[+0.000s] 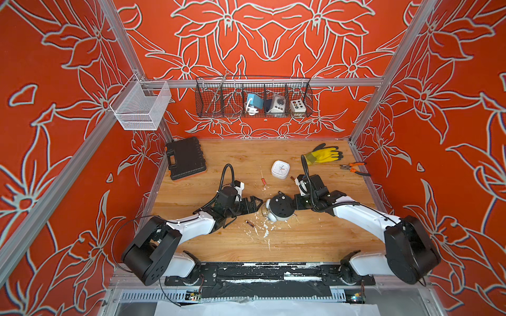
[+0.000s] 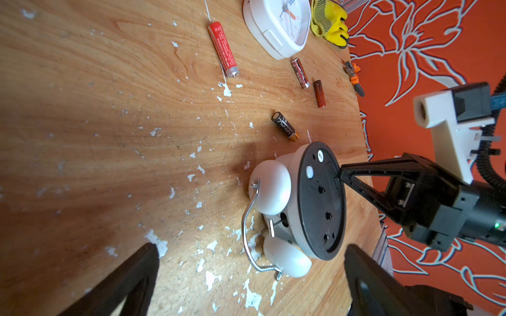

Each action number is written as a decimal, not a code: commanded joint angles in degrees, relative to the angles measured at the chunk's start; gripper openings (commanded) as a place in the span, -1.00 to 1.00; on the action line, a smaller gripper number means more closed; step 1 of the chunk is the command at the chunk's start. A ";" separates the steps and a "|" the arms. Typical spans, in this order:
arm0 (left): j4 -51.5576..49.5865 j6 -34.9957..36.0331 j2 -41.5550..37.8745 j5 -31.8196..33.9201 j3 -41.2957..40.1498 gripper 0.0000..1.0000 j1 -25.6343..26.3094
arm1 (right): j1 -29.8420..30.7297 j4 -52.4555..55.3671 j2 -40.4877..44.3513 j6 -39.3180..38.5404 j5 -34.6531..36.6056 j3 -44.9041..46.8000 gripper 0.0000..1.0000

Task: Insert the battery into the alarm
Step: Adjust the alarm at the center of the board.

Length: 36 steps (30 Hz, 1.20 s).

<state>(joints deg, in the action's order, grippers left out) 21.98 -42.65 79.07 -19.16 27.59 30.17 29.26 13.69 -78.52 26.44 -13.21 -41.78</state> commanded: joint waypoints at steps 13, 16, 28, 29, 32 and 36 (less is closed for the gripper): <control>0.25 -0.86 6.14 -0.68 1.63 0.32 0.68 | 0.18 -5.76 -3.48 8.52 -6.55 0.64 -0.90; 0.65 -1.01 8.06 -0.71 2.17 0.13 0.73 | 0.15 -5.01 -4.09 7.31 -6.39 -0.40 -0.90; 0.65 -1.49 8.98 0.08 1.84 -0.38 0.59 | 0.13 -4.19 -5.06 6.70 -6.04 -1.22 -0.90; 0.36 -1.30 8.63 0.70 1.52 -0.43 0.61 | 0.18 -4.04 -4.91 6.70 -6.10 -1.30 -0.90; -0.18 -0.85 8.37 1.57 1.04 -0.52 0.34 | 0.09 -3.67 -4.36 6.59 -6.13 -1.46 -0.89; 0.35 -0.94 9.46 0.78 1.15 -0.62 0.15 | 0.14 -2.54 -3.02 6.13 -5.63 -1.91 -0.84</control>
<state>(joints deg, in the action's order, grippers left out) 22.17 -43.86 88.03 -18.61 28.80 30.65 29.21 9.21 -82.91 33.39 -19.05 -42.17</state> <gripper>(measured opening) 0.193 0.076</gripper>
